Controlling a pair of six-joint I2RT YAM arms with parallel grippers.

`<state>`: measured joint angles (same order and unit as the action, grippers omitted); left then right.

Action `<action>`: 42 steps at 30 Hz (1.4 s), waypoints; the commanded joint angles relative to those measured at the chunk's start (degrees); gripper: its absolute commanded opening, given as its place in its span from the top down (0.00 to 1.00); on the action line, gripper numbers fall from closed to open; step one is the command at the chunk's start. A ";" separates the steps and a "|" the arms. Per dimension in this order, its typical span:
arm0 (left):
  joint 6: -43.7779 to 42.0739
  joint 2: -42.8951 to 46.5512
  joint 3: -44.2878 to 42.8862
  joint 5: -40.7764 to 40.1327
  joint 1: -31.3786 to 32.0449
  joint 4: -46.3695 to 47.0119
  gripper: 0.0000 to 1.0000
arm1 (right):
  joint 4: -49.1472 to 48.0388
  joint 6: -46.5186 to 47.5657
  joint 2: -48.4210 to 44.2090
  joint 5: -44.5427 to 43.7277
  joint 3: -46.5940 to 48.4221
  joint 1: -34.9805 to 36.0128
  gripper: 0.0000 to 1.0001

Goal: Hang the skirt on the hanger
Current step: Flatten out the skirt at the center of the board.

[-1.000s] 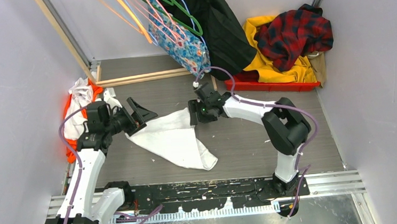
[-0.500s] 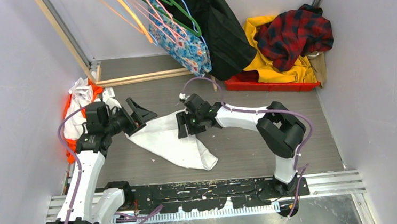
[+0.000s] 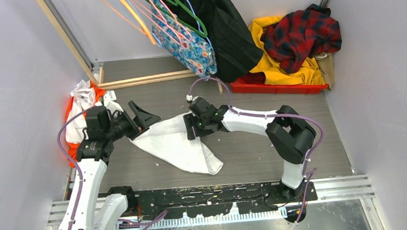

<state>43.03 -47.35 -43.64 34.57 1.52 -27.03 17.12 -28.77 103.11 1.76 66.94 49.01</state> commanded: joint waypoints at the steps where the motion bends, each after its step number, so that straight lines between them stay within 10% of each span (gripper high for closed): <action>1: -0.39 1.12 -0.69 0.87 0.23 0.96 0.11 | -2.84 0.95 -0.49 -1.96 1.19 0.12 0.33; 27: -0.57 3.72 -2.33 0.88 0.15 -1.58 0.12 | -7.48 2.84 -12.37 17.56 -3.10 10.34 0.97; 31: -0.70 3.27 -2.56 0.84 0.15 -1.39 0.12 | -10.12 1.92 -11.49 23.45 -5.40 16.64 0.91; 36: -1.31 3.34 -3.24 0.48 0.17 -2.25 0.12 | -16.07 -0.22 -11.84 27.05 -10.99 19.60 0.45; 42: -1.54 2.97 -3.88 0.51 0.15 -2.51 0.12 | -11.58 -0.68 -17.37 18.88 -12.45 13.81 0.38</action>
<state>42.87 -44.62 -44.82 34.70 1.52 -30.41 6.24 -28.42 91.57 26.00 53.76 67.68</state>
